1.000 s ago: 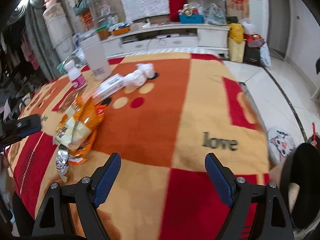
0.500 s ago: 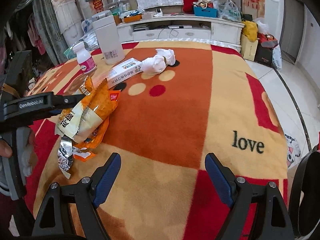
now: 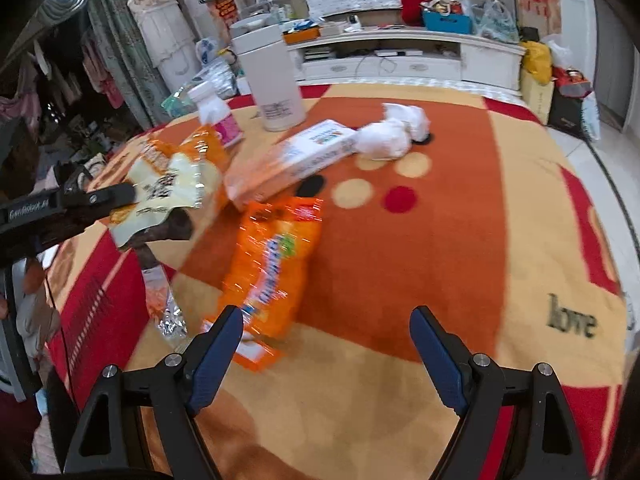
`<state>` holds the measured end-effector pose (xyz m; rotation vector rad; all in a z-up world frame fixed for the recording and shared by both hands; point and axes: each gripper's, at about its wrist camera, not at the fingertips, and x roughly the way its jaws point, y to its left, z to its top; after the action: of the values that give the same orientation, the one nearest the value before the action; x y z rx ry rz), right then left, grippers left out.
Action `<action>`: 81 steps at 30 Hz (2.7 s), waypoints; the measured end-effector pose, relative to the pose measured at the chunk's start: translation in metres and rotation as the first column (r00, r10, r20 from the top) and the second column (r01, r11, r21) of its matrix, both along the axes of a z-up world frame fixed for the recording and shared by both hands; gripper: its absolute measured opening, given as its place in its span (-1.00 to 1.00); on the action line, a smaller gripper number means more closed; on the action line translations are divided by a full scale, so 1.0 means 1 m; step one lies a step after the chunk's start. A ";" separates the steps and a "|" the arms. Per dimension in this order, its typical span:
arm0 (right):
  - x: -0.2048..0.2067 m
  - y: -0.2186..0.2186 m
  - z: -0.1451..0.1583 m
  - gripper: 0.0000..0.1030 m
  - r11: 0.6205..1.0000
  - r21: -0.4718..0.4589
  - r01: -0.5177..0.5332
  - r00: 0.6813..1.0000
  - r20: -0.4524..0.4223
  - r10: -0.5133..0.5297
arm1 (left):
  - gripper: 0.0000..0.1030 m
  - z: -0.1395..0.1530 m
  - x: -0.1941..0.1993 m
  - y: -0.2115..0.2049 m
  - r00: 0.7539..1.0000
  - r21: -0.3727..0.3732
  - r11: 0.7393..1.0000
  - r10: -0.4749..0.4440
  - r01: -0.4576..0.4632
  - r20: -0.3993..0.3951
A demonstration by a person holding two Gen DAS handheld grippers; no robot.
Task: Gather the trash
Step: 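Grasp the white-orange snack bag with left tool while right grasps orange sausage wrapper, then carry the snack bag and orange wrapper over the black bin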
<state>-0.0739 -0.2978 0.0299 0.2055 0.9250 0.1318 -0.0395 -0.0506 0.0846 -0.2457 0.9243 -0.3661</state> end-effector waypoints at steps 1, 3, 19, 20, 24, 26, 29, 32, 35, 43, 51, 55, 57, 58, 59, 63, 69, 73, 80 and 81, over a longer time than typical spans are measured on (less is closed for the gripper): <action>0.006 0.006 -0.001 0.63 1.000 0.011 -0.006 1.000 -0.005 0.006 | -0.77 -0.002 -0.003 0.007 1.000 0.020 1.000 0.015 -0.015 0.001; 0.018 0.016 -0.005 0.63 1.000 0.017 -0.014 1.000 -0.021 0.014 | -0.77 -0.011 -0.007 0.018 0.999 0.030 0.999 0.034 -0.033 -0.022; 0.059 0.064 -0.027 0.82 0.988 -0.148 -0.032 0.998 -0.066 0.022 | -0.13 -0.051 -0.007 0.027 0.994 -0.061 0.996 0.052 -0.058 -0.096; 0.060 0.065 -0.027 0.82 0.987 -0.157 -0.031 0.997 -0.068 0.020 | -0.13 -0.051 -0.006 0.028 0.994 -0.069 0.996 0.057 -0.064 -0.095; 0.059 0.070 -0.030 0.83 0.977 -0.207 -0.050 0.996 -0.076 0.035 | -0.13 -0.052 -0.001 0.025 0.993 -0.080 0.995 0.057 -0.065 -0.101; 0.057 0.070 -0.029 0.77 0.975 -0.218 -0.045 0.997 -0.068 0.031 | -0.14 -0.057 0.000 0.021 0.993 -0.066 0.996 0.049 -0.057 -0.112; 0.053 0.066 -0.025 0.25 0.973 -0.231 -0.031 0.999 -0.042 0.022 | -0.50 -0.063 -0.001 0.016 0.991 -0.077 0.996 0.026 -0.037 -0.133; 0.050 0.059 -0.021 0.09 0.981 -0.187 -0.044 0.999 -0.036 0.038 | -0.65 -0.055 -0.005 0.015 0.993 -0.087 0.996 0.019 -0.029 -0.113; 0.039 0.053 -0.010 -0.05 0.987 -0.152 -0.050 0.999 -0.006 0.050 | -0.68 -0.046 -0.011 0.013 0.995 -0.105 0.994 0.002 -0.012 -0.098; 0.010 0.035 0.010 -0.13 0.993 -0.114 -0.043 0.998 0.039 0.048 | -0.74 -0.026 -0.026 -0.003 0.995 -0.157 0.987 -0.046 0.032 -0.087; -0.022 0.001 0.029 -0.14 0.994 -0.106 0.010 0.997 0.082 -0.001 | -0.74 -0.005 -0.038 -0.045 0.993 -0.154 0.983 -0.111 0.103 -0.045; -0.039 -0.025 0.034 -0.14 0.993 -0.109 0.052 0.995 0.090 -0.042 | -0.74 -0.001 -0.041 -0.080 0.987 -0.138 0.979 -0.157 0.151 -0.034; -0.048 -0.040 0.036 -0.14 0.991 -0.109 0.079 0.993 0.094 -0.069 | -0.74 0.000 -0.042 -0.098 0.983 -0.125 0.976 -0.181 0.176 -0.029; -0.051 -0.046 0.036 -0.14 0.990 -0.110 0.089 0.992 0.095 -0.079 | -0.74 0.001 -0.043 -0.108 0.980 -0.117 0.974 -0.196 0.192 -0.026; -0.055 -0.053 0.037 -0.14 0.989 -0.111 0.102 0.991 0.096 -0.092 | -0.74 0.001 -0.043 -0.118 0.978 -0.112 0.972 -0.208 0.204 -0.024; -0.073 -0.084 0.040 -0.13 0.980 -0.116 0.162 0.984 0.098 -0.151 | -0.74 0.004 -0.044 -0.155 0.965 -0.100 0.961 -0.261 0.258 -0.019; -0.104 -0.140 0.042 -0.13 0.957 -0.109 0.270 0.960 0.101 -0.259 | -0.74 0.005 -0.046 -0.208 0.943 -0.082 0.941 -0.331 0.329 -0.012; -0.124 -0.170 0.043 -0.13 0.938 -0.104 0.331 0.942 0.104 -0.321 | -0.74 0.009 -0.050 -0.245 0.925 -0.078 0.923 -0.379 0.377 -0.006; -0.156 -0.216 0.042 -0.13 0.903 -0.090 0.420 0.906 0.100 -0.412 | -0.74 0.010 -0.056 -0.295 0.897 -0.073 0.895 -0.441 0.440 0.001; -0.160 -0.222 0.041 -0.13 0.898 -0.090 0.430 0.901 0.099 -0.422 | -0.74 0.009 -0.057 -0.301 0.894 -0.073 0.892 -0.447 0.446 -0.001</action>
<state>-0.2342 -0.5193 0.0712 0.2953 0.7883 -0.3169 -0.0962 -0.3516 0.0940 -0.0967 0.9836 -0.8264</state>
